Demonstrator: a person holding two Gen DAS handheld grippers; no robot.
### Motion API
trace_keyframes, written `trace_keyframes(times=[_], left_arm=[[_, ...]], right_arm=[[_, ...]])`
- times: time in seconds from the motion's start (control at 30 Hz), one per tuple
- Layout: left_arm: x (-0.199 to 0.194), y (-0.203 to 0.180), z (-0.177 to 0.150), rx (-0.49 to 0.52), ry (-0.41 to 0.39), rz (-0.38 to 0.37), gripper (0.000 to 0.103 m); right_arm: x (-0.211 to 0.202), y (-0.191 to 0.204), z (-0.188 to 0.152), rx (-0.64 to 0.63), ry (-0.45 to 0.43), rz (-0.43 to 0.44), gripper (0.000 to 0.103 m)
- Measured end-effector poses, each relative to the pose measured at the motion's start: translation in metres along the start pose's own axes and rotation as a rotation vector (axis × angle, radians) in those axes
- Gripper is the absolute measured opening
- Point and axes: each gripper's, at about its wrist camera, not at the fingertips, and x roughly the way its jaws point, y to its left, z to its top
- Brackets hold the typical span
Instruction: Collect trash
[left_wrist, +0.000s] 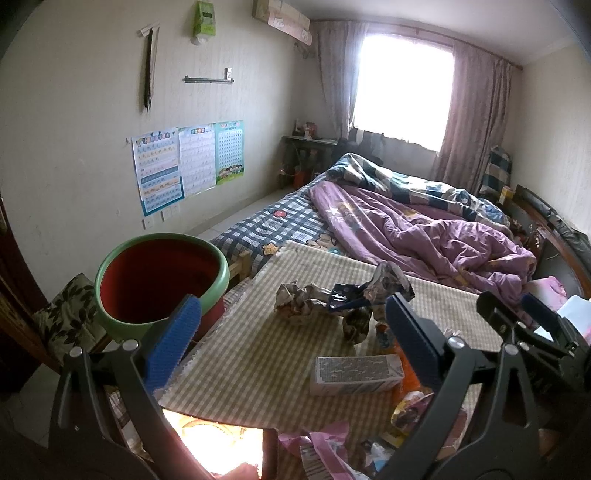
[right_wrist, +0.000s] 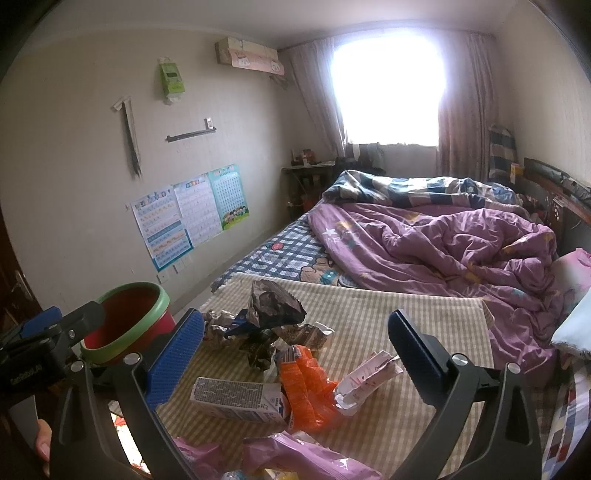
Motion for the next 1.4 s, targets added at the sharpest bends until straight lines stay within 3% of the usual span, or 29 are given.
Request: trace_keyframes(times=[1.4], left_arm=[[0.012, 0.007, -0.002, 0.015, 0.078, -0.002, 0.098]], right_arm=[[0.009, -0.006, -0.012, 0.024, 0.024, -0.011, 0.096]])
